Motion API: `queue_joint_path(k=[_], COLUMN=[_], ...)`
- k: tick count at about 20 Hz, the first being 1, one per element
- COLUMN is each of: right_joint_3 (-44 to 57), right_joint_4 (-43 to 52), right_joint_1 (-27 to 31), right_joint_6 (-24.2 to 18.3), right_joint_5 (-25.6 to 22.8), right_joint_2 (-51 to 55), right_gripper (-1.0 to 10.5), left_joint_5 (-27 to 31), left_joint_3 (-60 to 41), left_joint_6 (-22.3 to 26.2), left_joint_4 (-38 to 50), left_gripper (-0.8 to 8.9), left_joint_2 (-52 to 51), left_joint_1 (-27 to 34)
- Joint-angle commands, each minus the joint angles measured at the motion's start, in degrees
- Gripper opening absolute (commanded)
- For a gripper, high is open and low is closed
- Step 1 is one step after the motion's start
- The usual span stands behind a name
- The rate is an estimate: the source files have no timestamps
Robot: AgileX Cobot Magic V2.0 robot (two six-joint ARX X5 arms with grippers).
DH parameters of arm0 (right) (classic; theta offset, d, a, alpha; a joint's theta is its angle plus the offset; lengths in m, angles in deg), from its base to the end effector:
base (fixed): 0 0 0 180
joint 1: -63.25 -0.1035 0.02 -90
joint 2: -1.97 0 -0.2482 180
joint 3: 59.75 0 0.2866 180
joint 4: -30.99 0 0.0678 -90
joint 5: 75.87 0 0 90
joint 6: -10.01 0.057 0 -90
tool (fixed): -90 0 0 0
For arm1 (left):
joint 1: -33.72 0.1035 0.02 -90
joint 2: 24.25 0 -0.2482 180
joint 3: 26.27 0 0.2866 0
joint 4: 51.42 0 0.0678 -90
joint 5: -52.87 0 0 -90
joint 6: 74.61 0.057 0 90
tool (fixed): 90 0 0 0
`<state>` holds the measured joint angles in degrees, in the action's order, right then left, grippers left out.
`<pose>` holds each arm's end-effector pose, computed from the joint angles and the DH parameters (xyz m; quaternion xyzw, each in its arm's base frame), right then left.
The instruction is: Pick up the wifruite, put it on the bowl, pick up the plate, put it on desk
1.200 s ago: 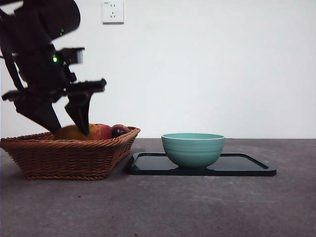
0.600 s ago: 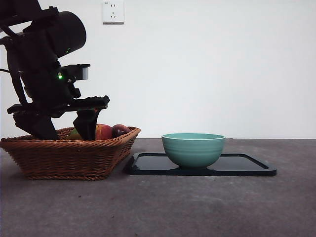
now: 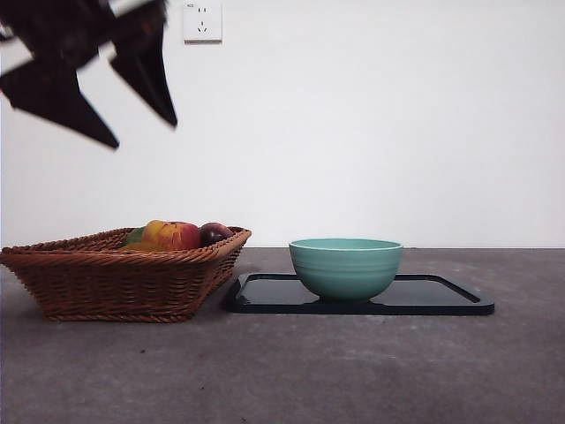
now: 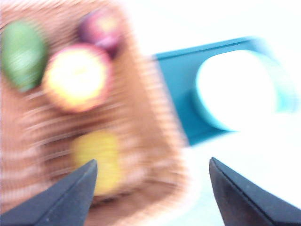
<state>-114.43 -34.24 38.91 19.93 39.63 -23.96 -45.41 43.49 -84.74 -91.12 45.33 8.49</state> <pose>0.1210 0.0817 0.2790 0.0776 0.3464 0.3716 0.8578 0.2822 -0.1420 0.2580 -0.0299 0.3570 -0.2407 0.9020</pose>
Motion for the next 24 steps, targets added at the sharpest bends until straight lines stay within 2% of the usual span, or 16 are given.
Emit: queue_joint_path(k=[1,10,14,22,24], right_joint_3=[-0.4,-0.4,-0.4,-0.4,-0.4], right_joint_4=[0.6,0.6,0.6,0.6,1.0], right_joint_1=[-0.3,-0.3,-0.3,-0.3,-0.3], right_joint_6=[0.1,0.1,0.1,0.2,1.5], right_joint_5=[-0.1,-0.1,-0.1,-0.1,-0.1], right_joint_2=[-0.1,-0.1,-0.1,-0.1,-0.2], right_gripper=[1.8,1.8,1.8,1.8,1.8], left_joint_5=[-4.9,-18.4,-18.8,-18.8,-18.8], left_joint_3=[0.6,0.6,0.6,0.6,0.6], left_joint_6=[0.6,6.6,9.5,9.6,9.6], left_joint_4=[-1.6,-15.6,-19.7,-19.5,-19.5], left_gripper=[3.79,3.75,3.75,3.75,3.75], left_joint_2=[-3.5,-12.9,-13.1,-13.1,-13.1], left_joint_1=[-0.3,-0.3,-0.3,-0.3,-0.3])
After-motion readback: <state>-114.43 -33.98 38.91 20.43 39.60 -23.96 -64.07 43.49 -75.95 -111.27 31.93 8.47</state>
